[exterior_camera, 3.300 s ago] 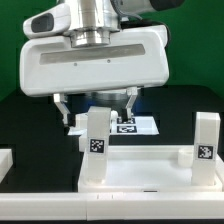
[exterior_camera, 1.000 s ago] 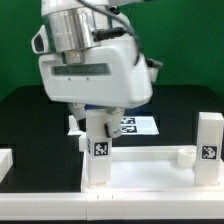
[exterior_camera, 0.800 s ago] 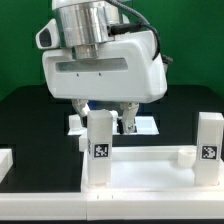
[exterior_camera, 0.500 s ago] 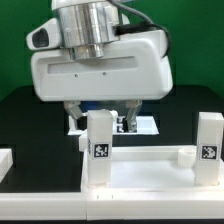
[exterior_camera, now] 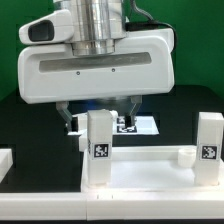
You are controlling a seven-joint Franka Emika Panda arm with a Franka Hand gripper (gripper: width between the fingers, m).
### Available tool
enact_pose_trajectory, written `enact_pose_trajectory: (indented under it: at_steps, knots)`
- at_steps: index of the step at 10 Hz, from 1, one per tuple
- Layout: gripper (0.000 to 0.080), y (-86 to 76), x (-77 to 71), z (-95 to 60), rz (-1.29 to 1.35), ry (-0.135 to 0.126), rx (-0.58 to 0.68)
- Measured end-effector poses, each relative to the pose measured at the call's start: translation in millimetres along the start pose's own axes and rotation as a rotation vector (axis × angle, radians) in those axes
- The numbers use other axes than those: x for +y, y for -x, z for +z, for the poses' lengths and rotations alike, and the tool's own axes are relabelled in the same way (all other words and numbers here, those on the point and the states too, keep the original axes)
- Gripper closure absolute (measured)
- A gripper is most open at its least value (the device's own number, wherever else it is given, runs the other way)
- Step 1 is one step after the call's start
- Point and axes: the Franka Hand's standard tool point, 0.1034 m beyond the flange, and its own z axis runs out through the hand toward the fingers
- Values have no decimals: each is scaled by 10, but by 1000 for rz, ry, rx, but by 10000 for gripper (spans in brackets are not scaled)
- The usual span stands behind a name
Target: Assemble desk
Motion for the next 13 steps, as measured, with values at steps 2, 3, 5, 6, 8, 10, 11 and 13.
enact_pose_trajectory:
  at_steps: [2,3,5,6,8,10,11,13]
  knots:
    - [509,-1,8,-1,99,1,1]
    - [508,-2,31,0,228,4,6]
    - [508,4,30,13,491,11,11]
    - [509,18,12,20,719,15,11]
    - [510,28,-40,24,1008,19,7]
    - [510,26,-47,23,1111,8,5]
    - [510,17,-39,14,1252,-17,-2]
    - [510,5,7,2,1502,-71,-23]
